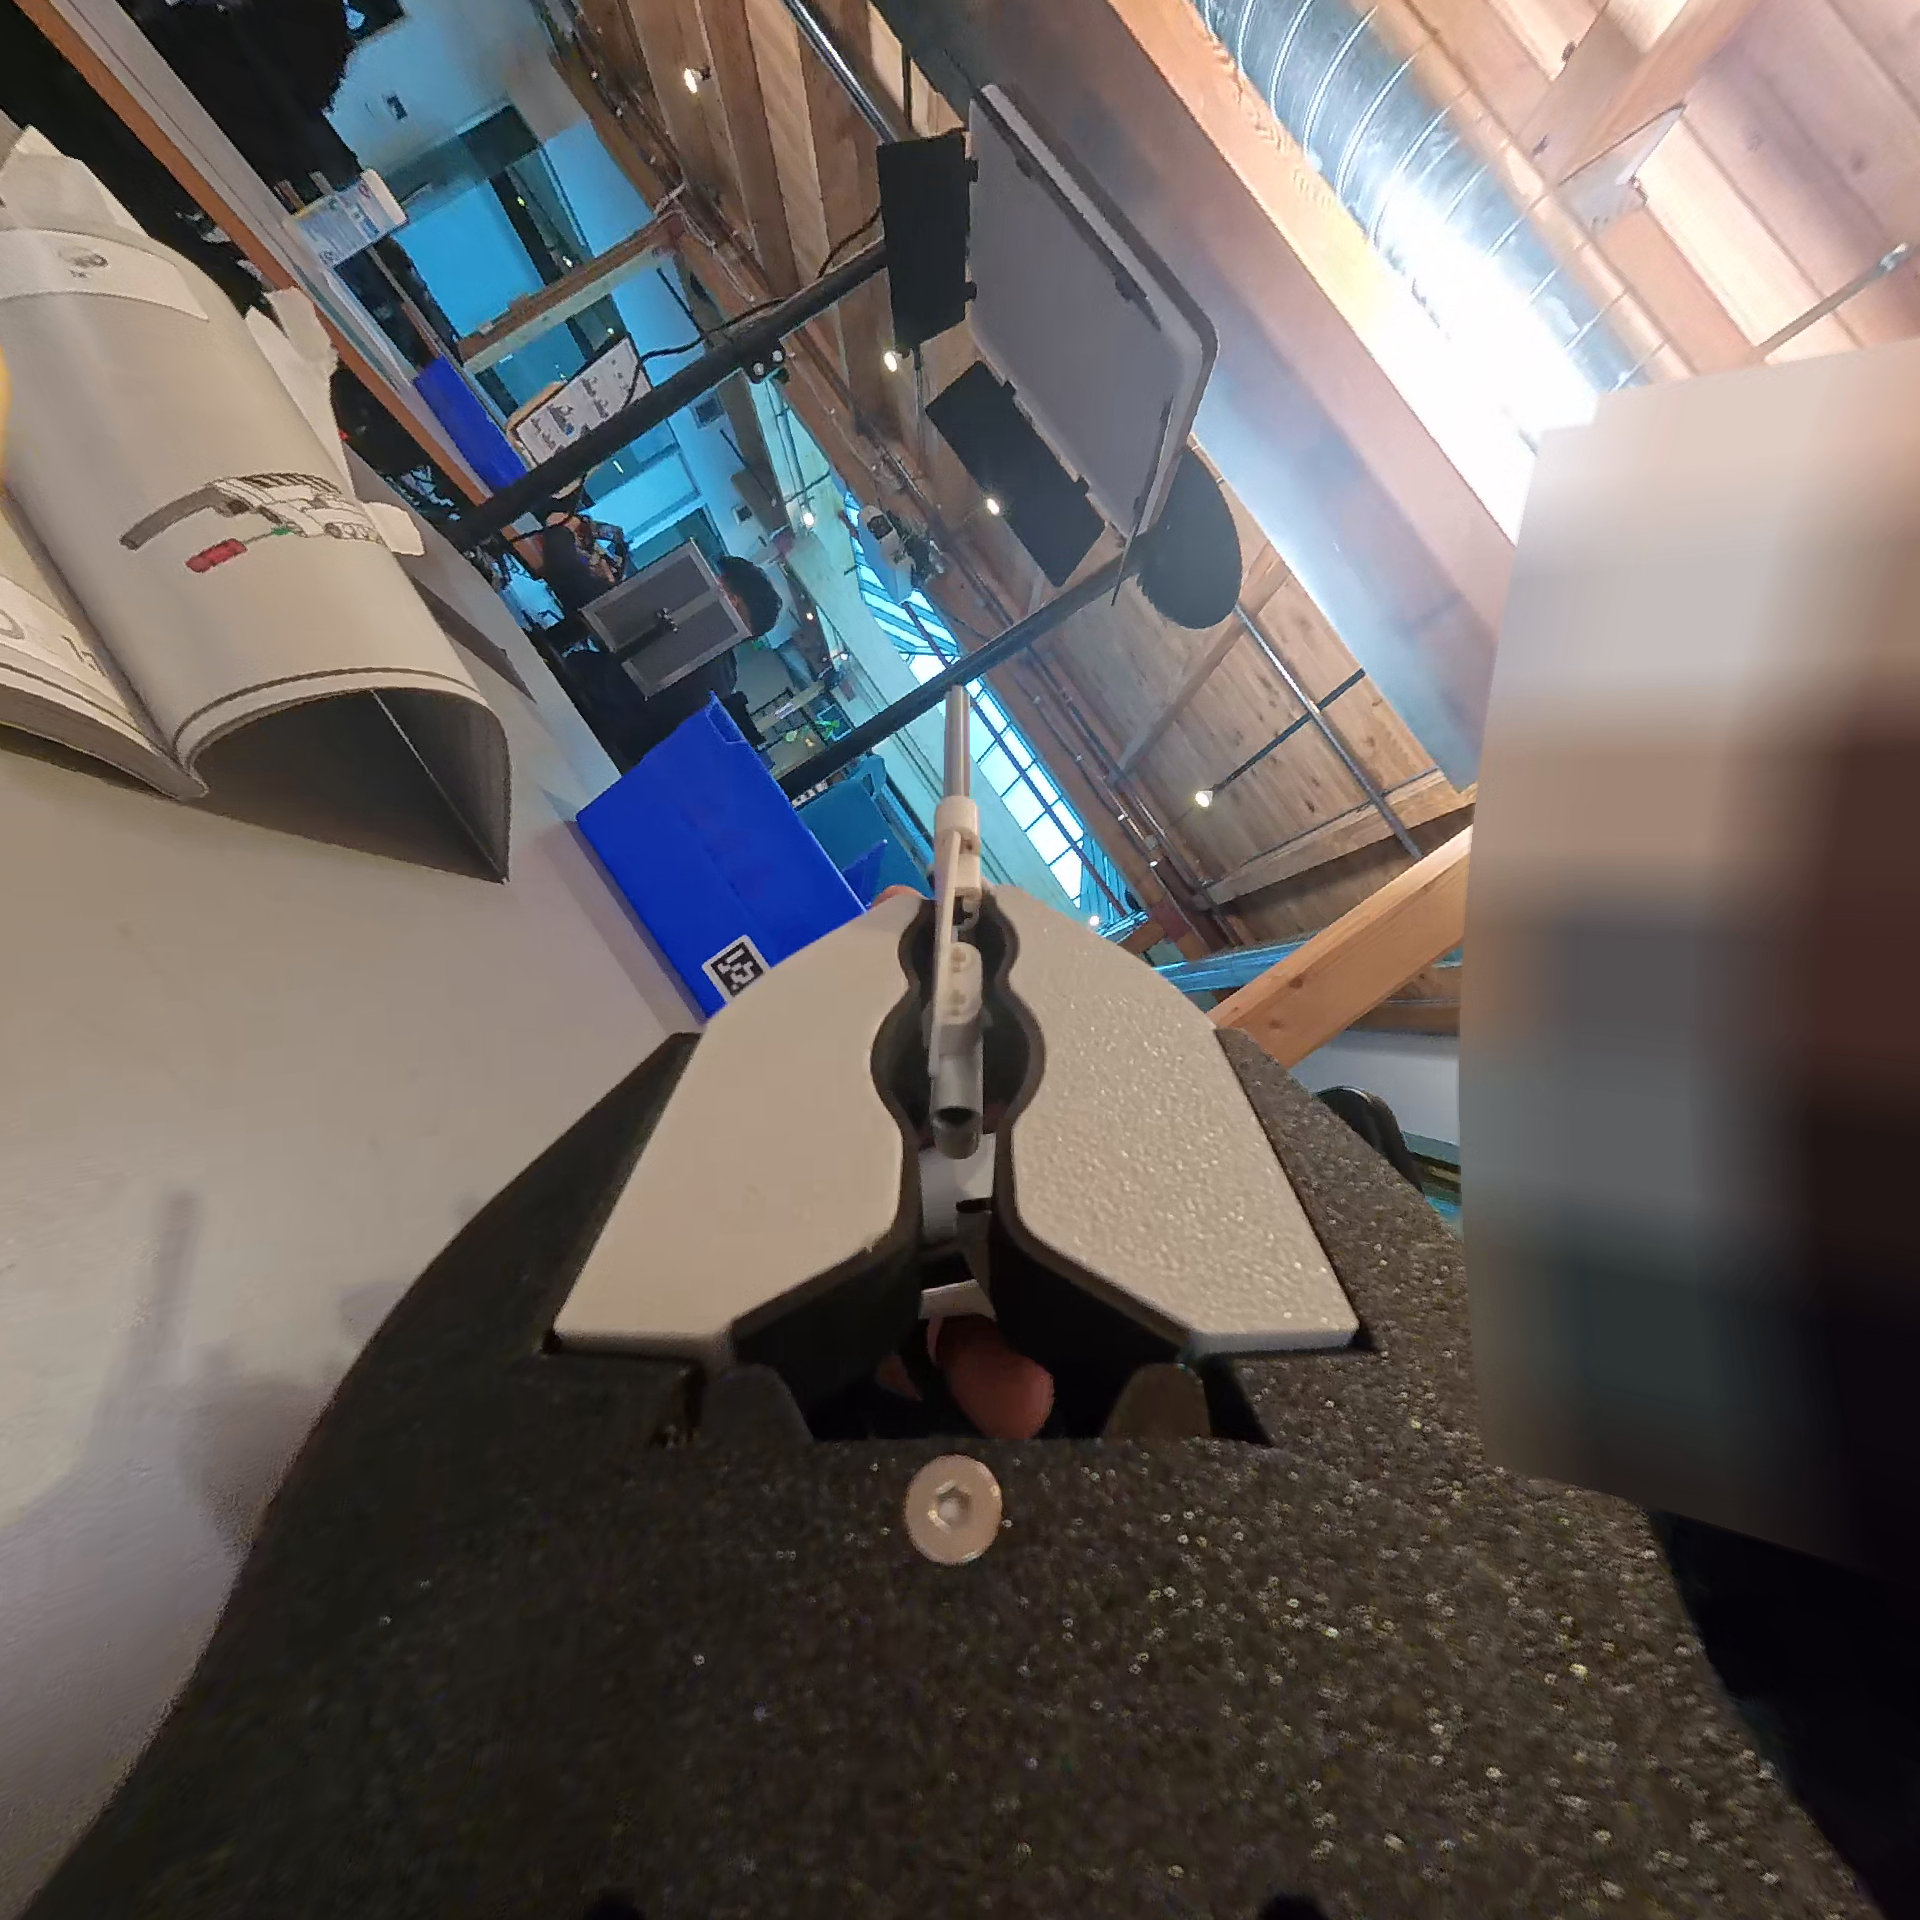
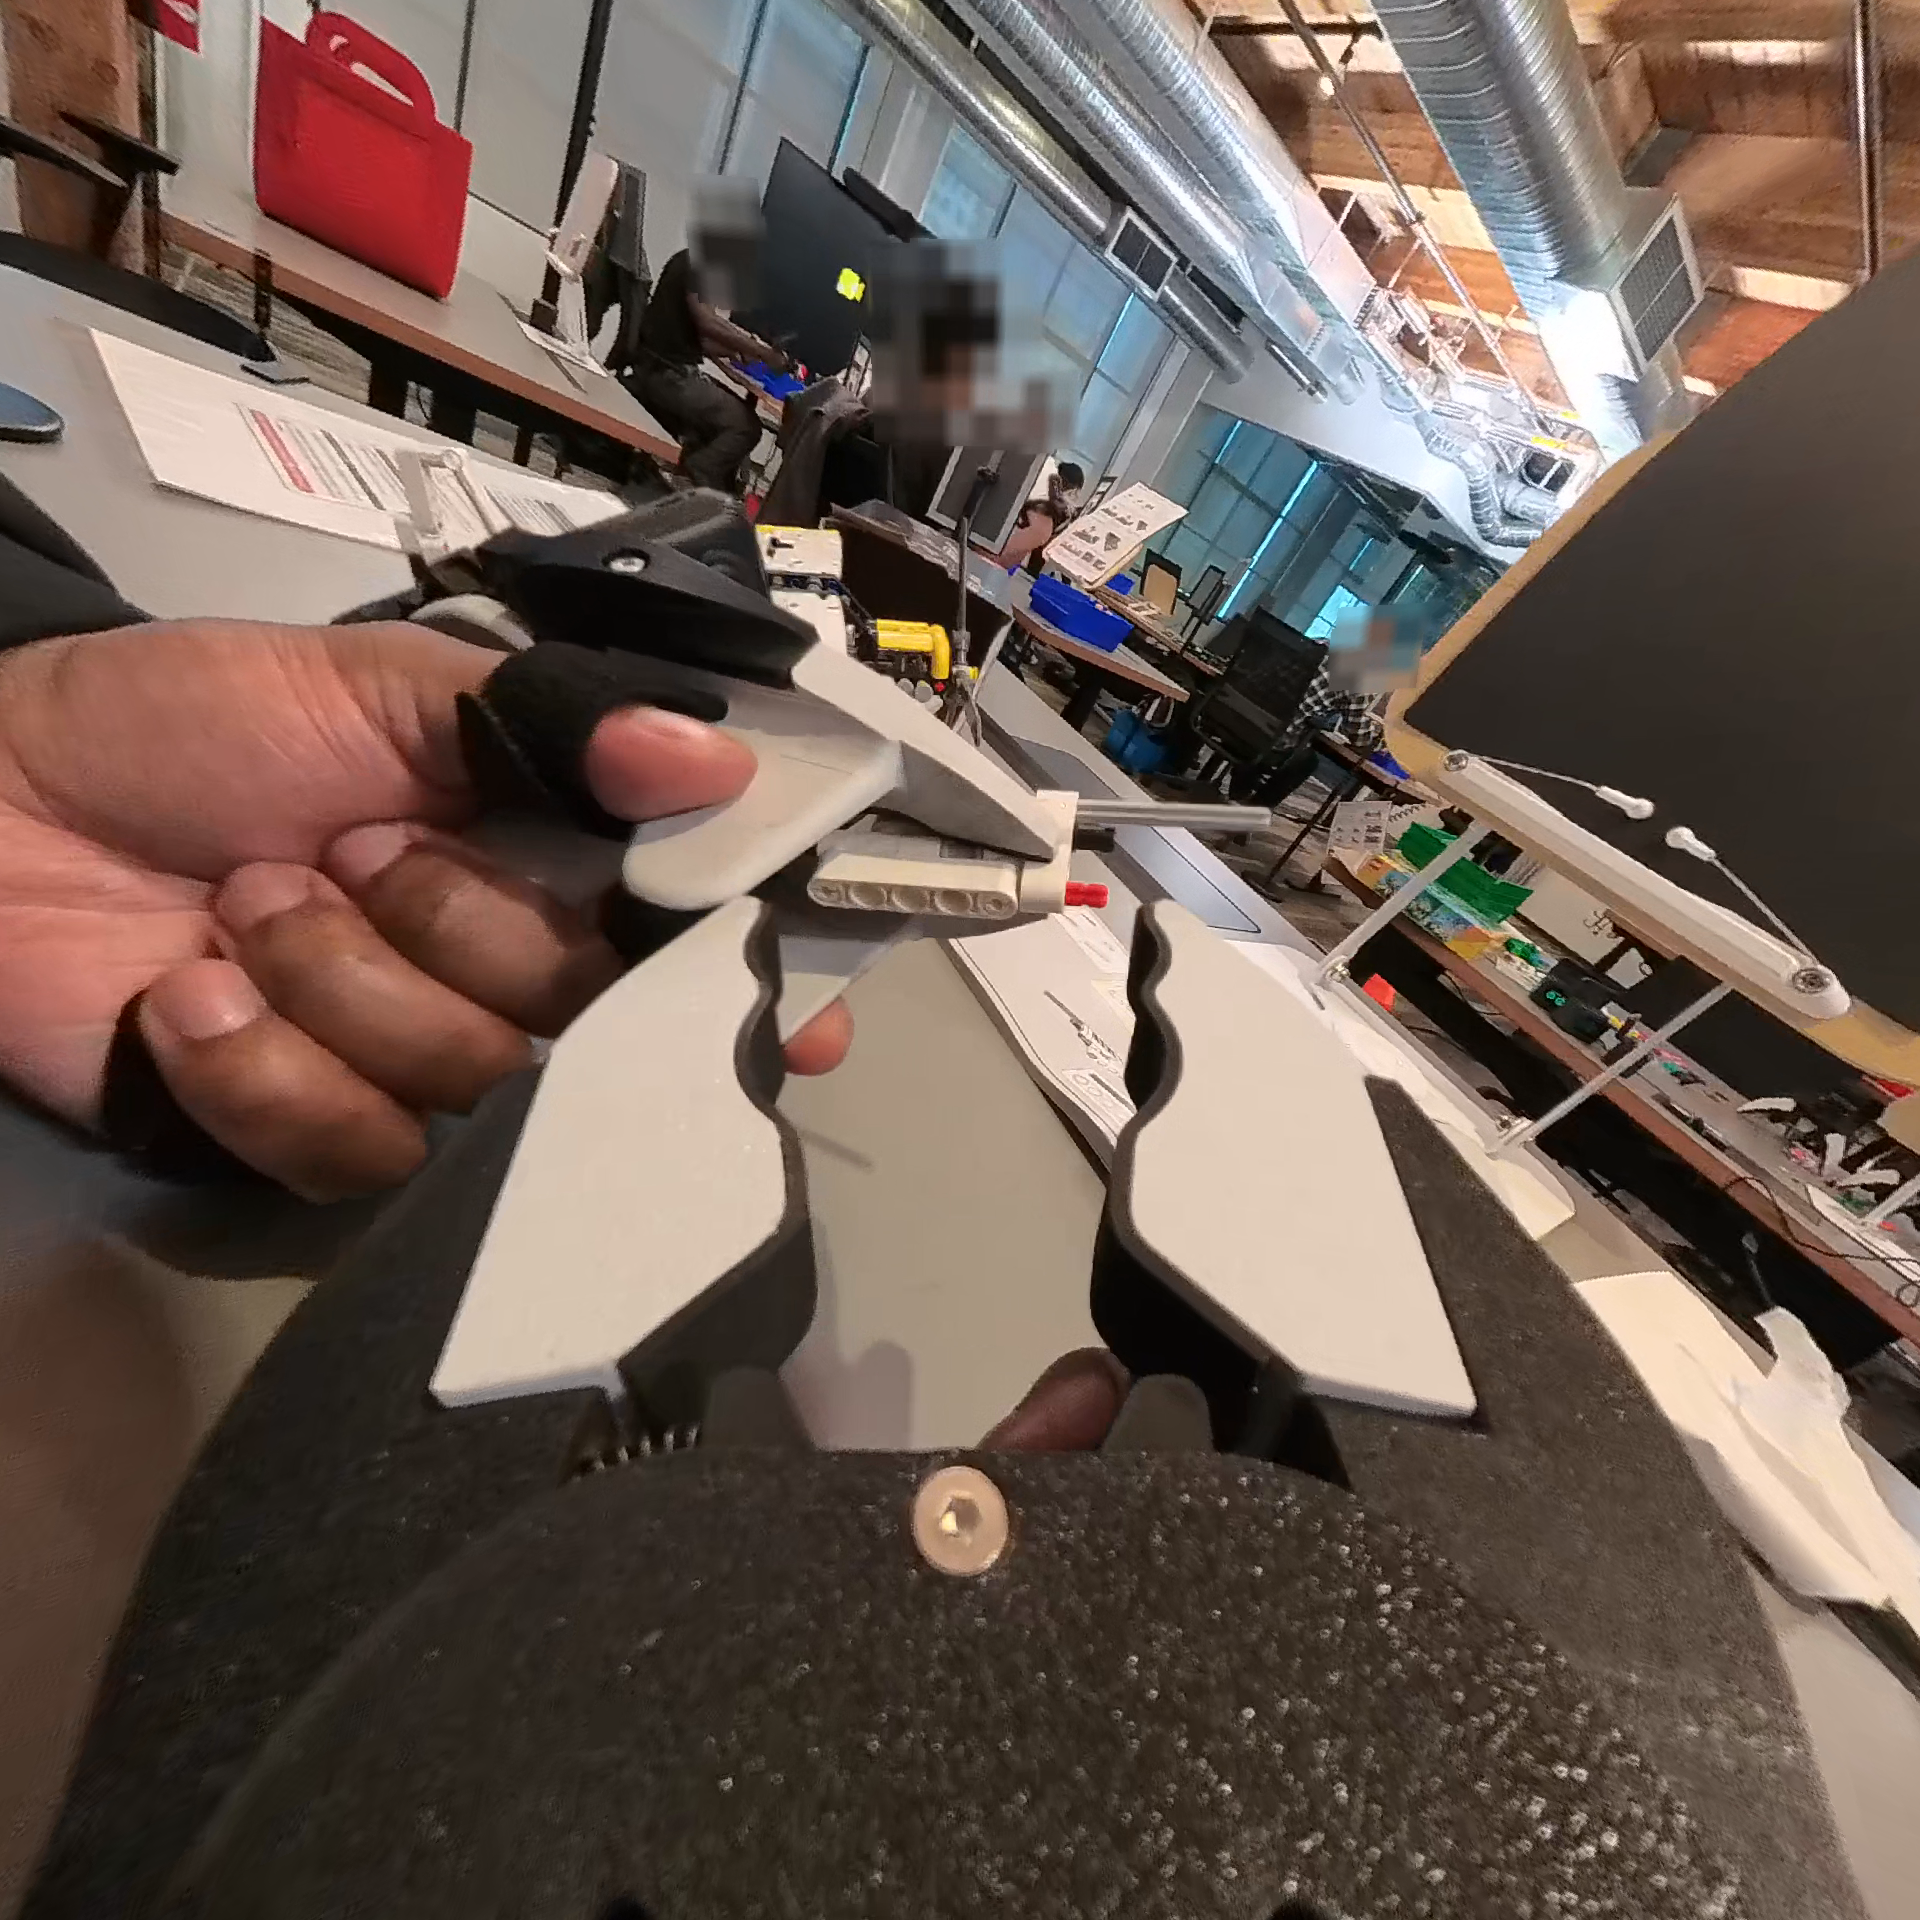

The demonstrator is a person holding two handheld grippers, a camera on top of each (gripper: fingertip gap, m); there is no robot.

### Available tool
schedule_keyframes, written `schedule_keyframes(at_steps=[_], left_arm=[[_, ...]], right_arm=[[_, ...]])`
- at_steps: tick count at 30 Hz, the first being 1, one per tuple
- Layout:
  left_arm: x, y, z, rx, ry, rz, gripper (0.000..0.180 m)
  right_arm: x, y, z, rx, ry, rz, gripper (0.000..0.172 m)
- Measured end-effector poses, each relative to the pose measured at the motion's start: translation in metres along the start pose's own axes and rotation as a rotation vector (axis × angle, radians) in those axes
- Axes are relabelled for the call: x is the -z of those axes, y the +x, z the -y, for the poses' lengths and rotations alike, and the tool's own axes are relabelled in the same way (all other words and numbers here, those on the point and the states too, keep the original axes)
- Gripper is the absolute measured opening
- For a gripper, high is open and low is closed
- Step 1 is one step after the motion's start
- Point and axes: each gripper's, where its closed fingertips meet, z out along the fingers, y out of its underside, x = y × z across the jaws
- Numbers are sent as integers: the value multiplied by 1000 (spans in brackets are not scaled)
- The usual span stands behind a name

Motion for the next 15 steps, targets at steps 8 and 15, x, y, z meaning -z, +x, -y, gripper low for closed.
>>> schedule_keyframes(at_steps=[8, 15], left_arm=[[0, 3, -4, -20, -20, -17, 8], [0, -1, -5, -22, -21, 5, 8]], right_arm=[[1, -3, 0, 59, -10, -20, 61], [2, 0, -4, -6, -17, -2, 60]])
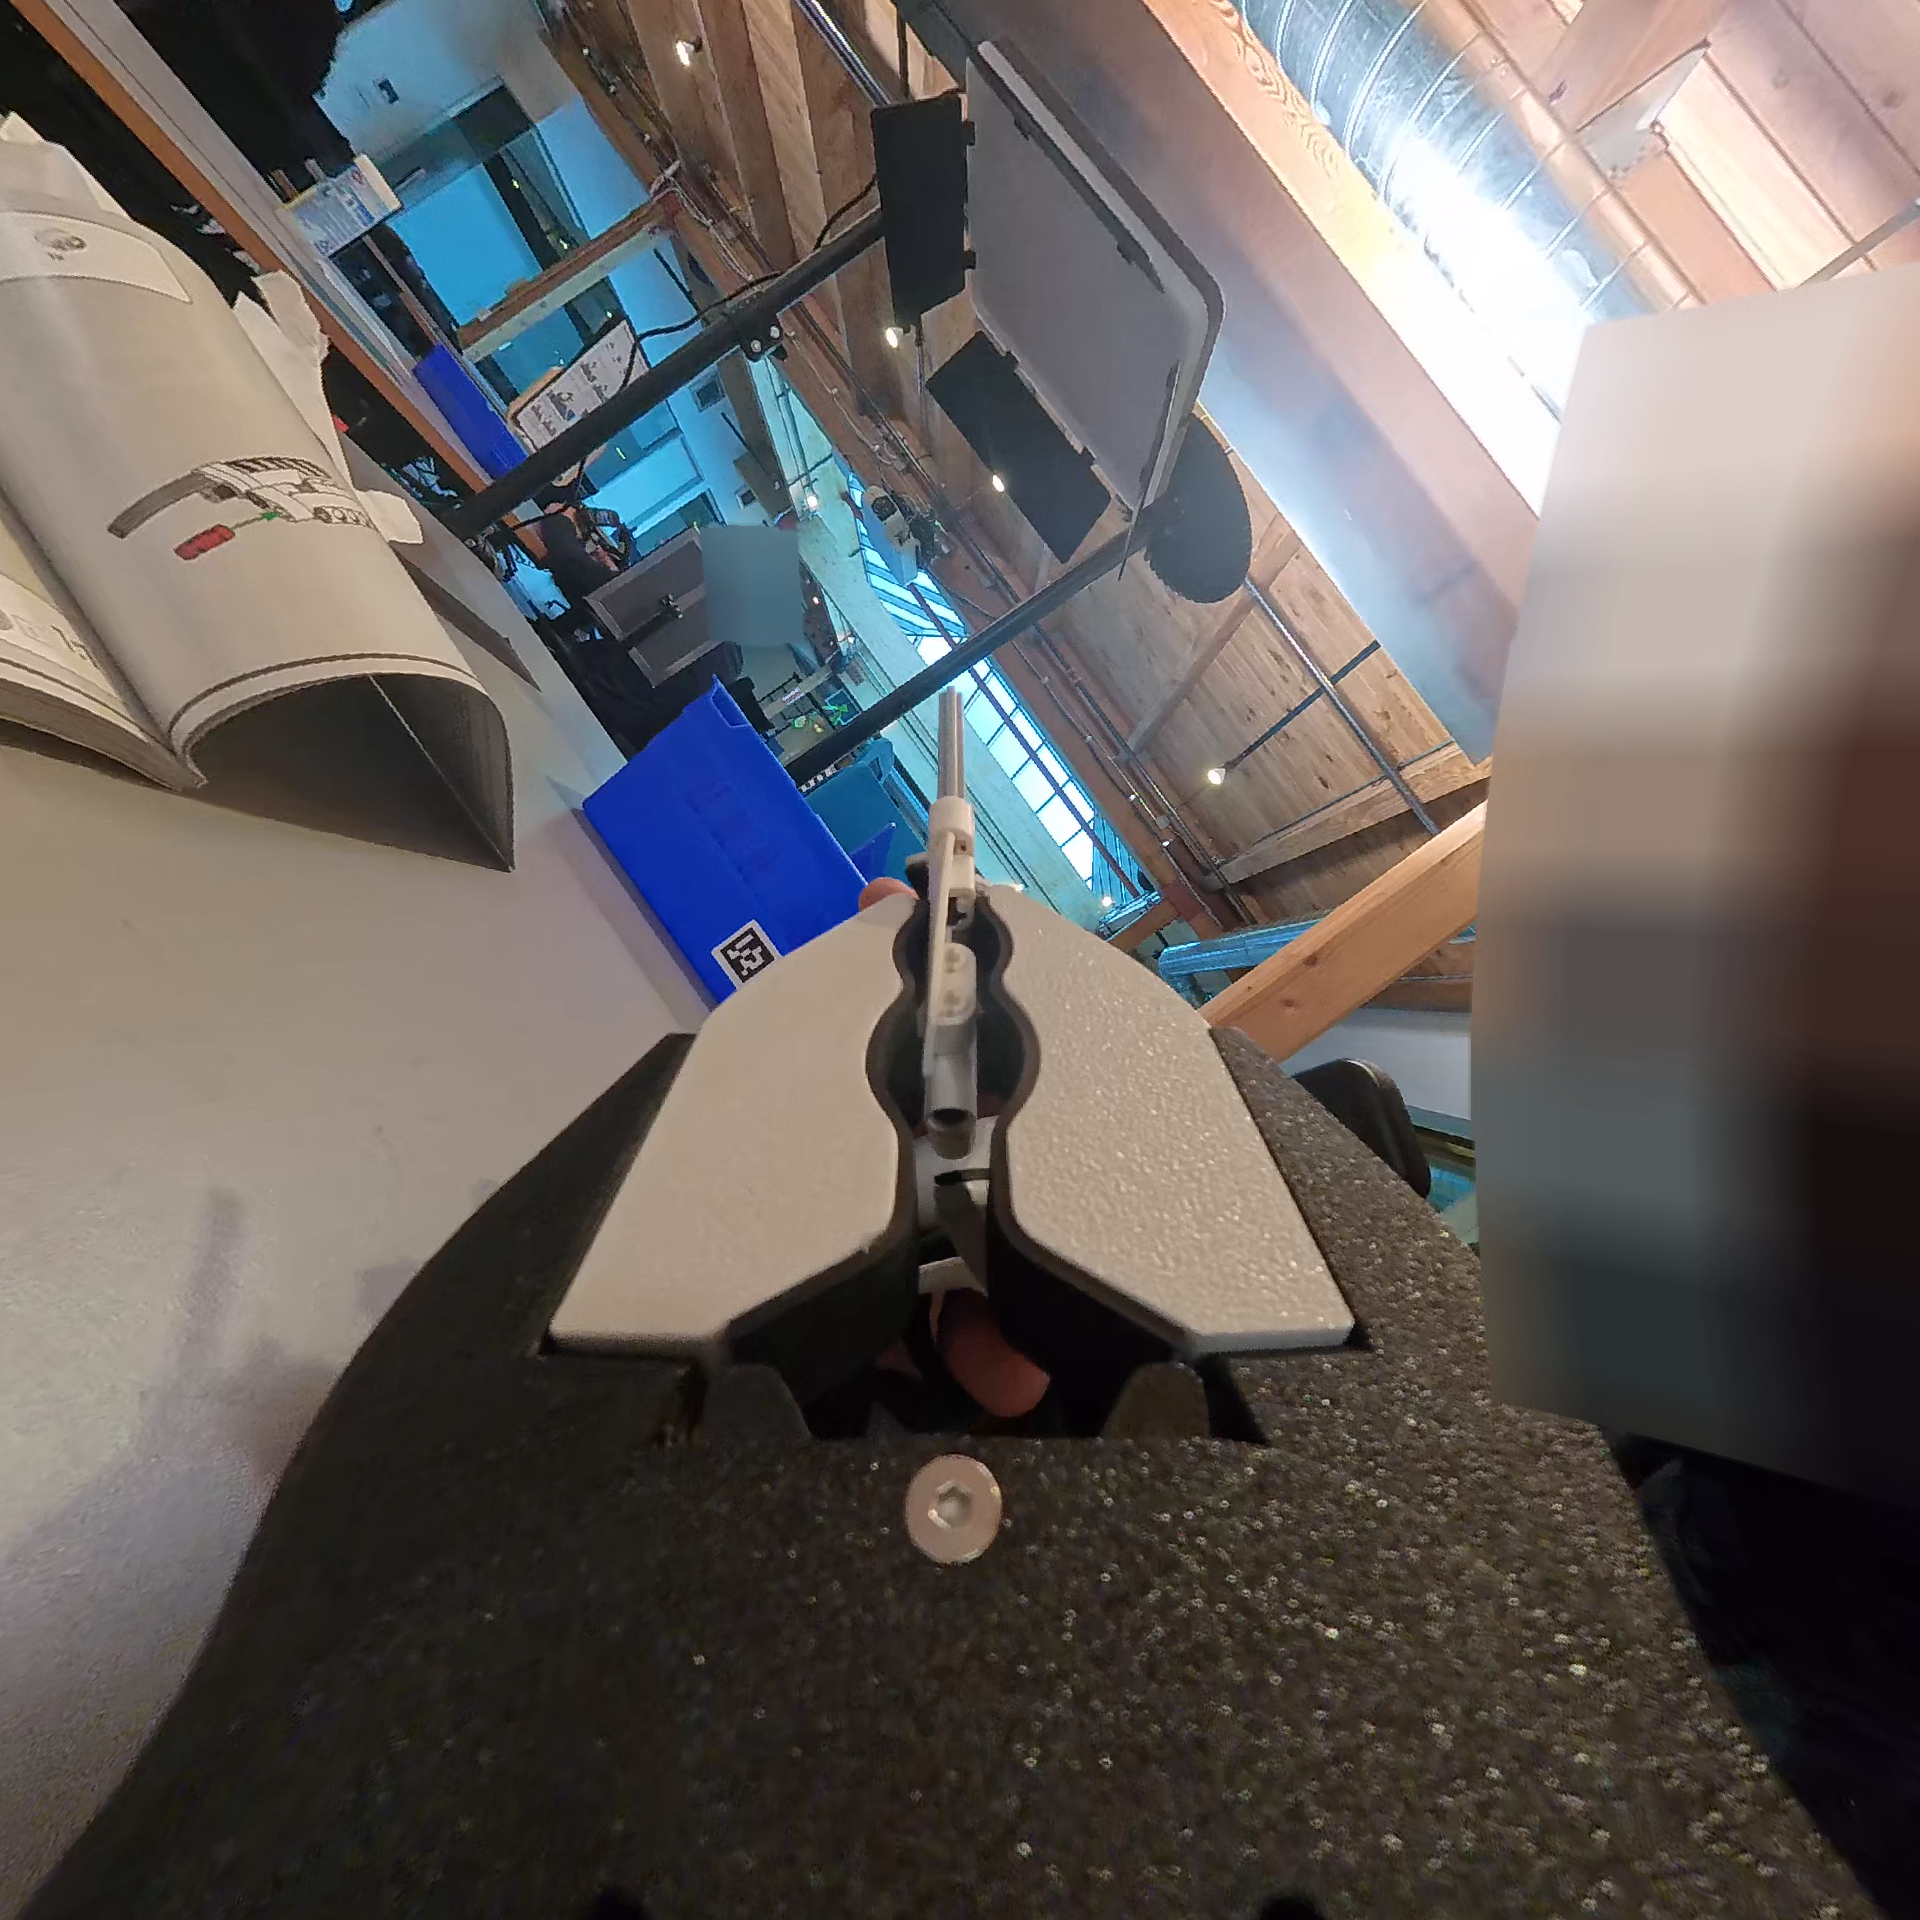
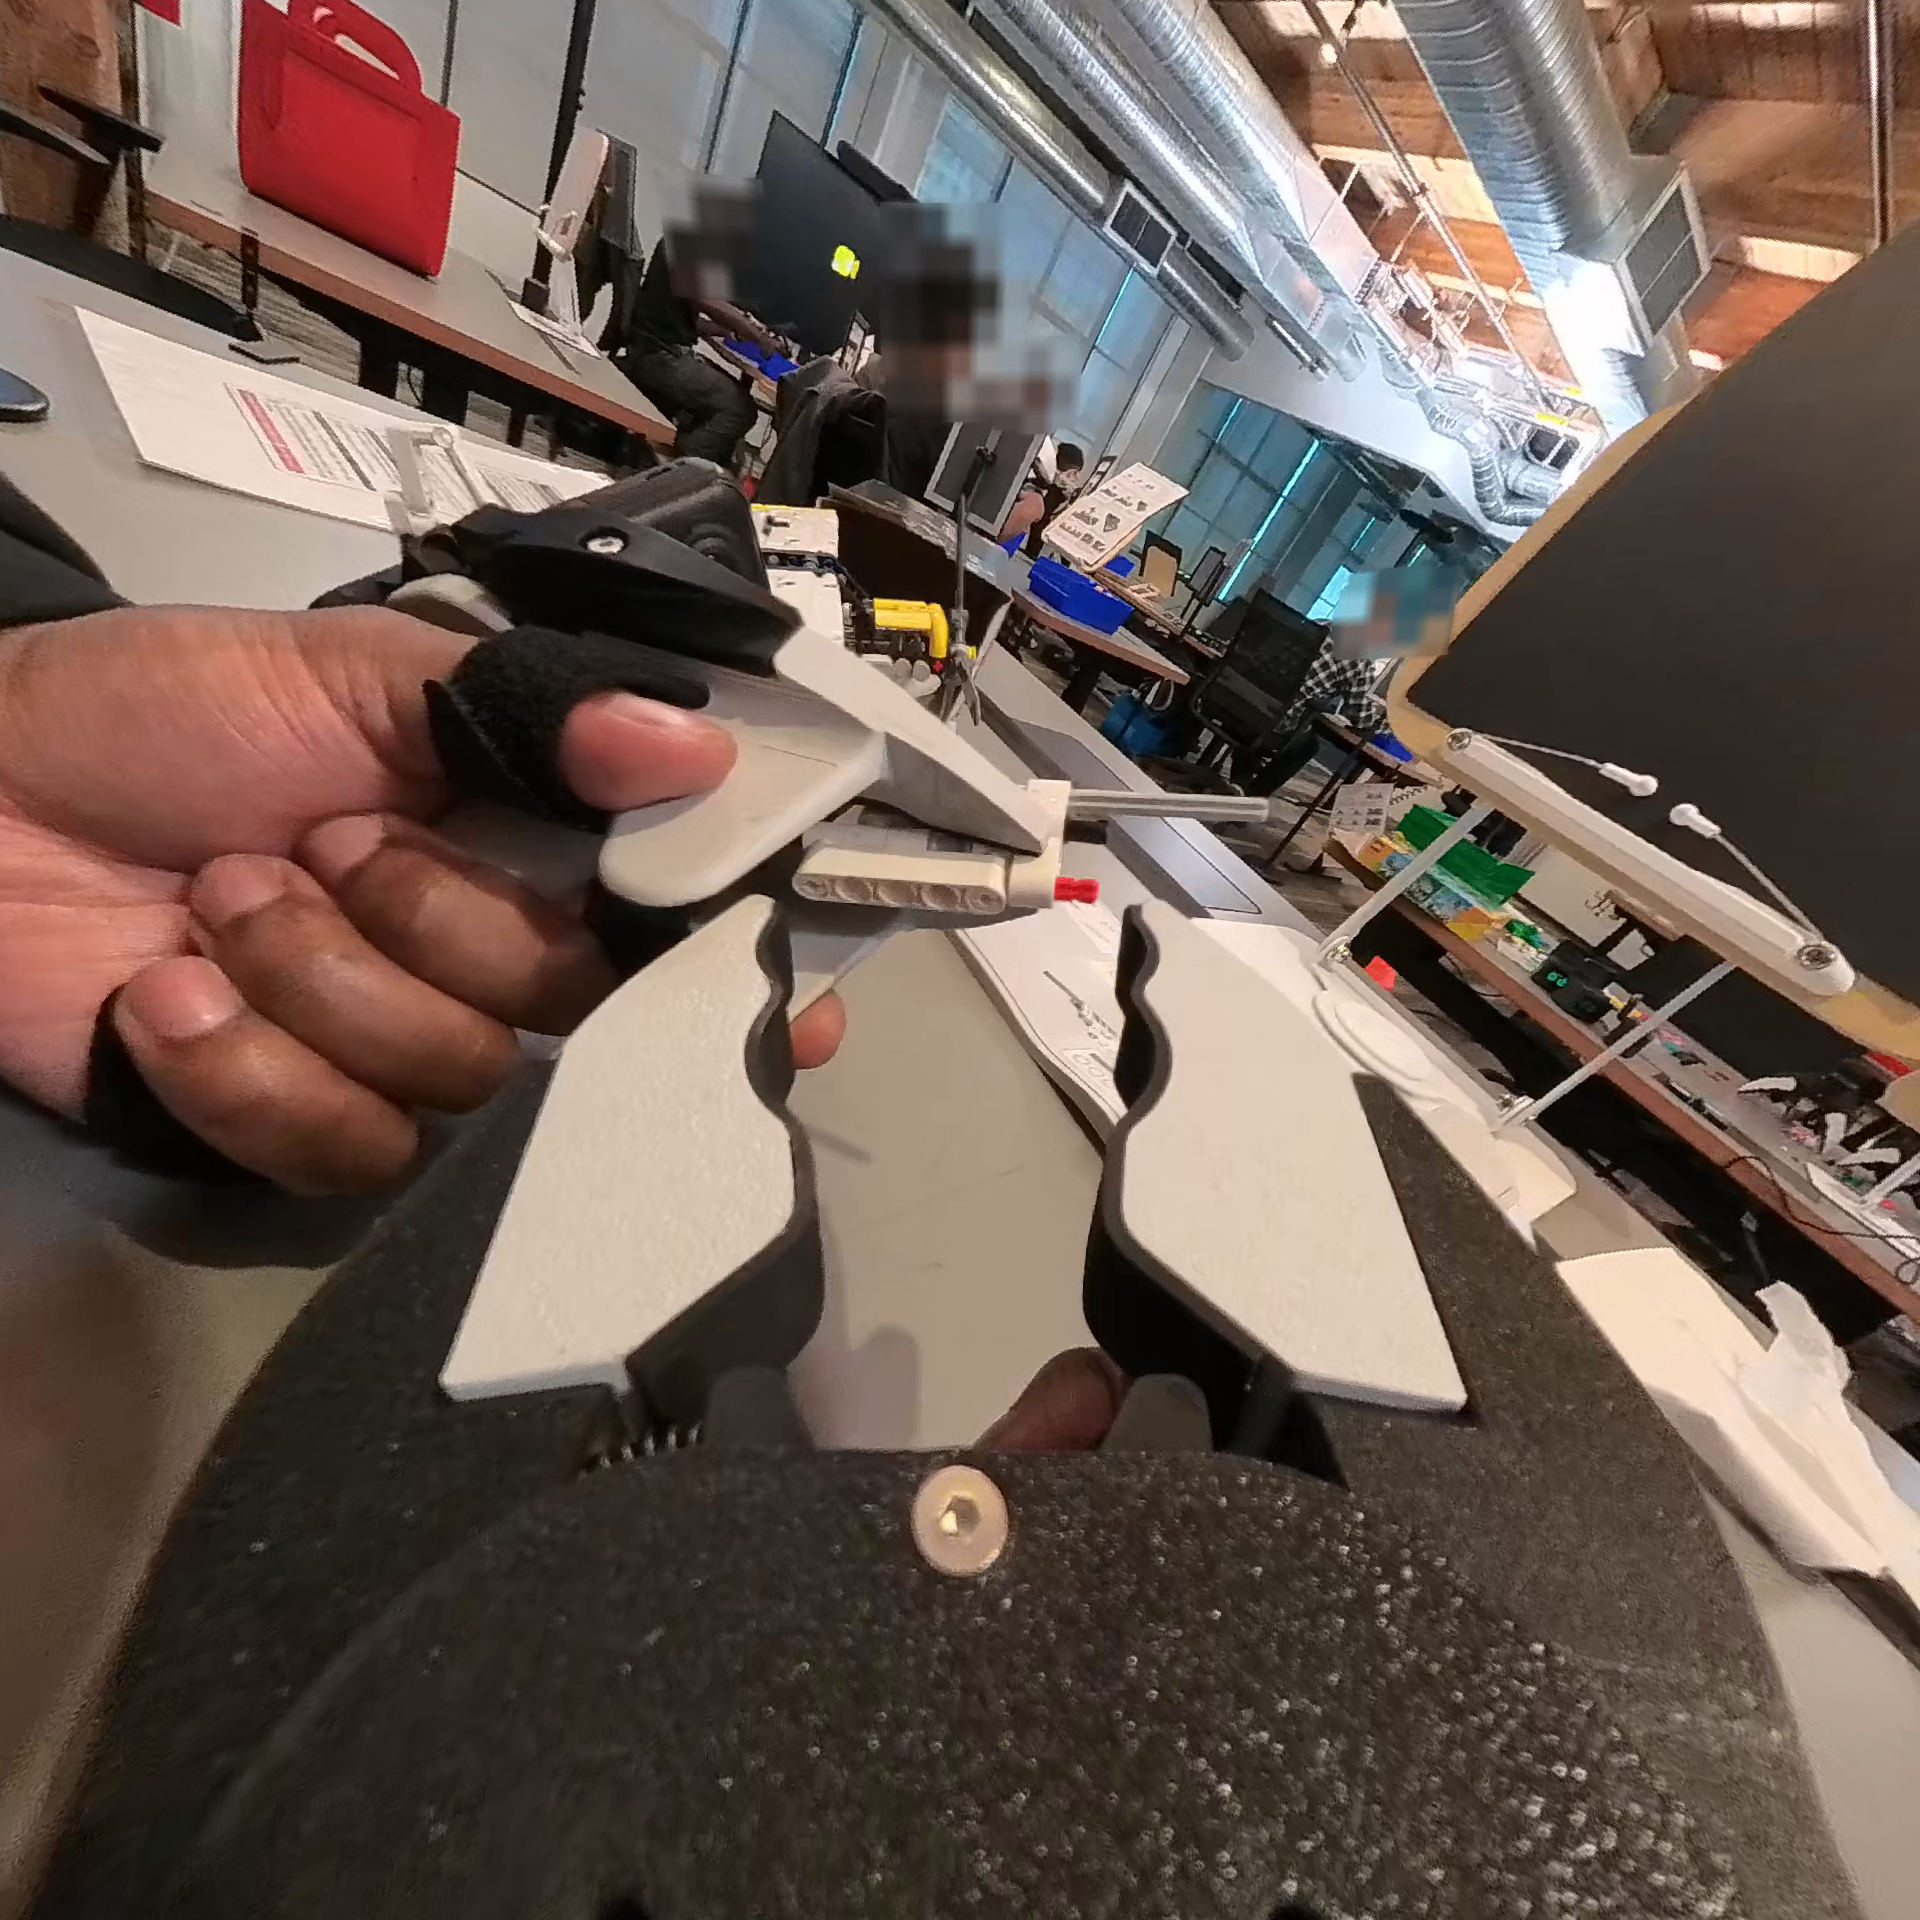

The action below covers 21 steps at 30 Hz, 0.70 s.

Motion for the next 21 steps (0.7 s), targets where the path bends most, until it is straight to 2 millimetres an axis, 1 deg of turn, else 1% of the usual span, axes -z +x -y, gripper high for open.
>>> schedule_keyframes(at_steps=[21], left_arm=[[1, -3, 2, 26, 3, -3, 7]], right_arm=[[-1, 1, -5, -65, -6, 32, 60]])
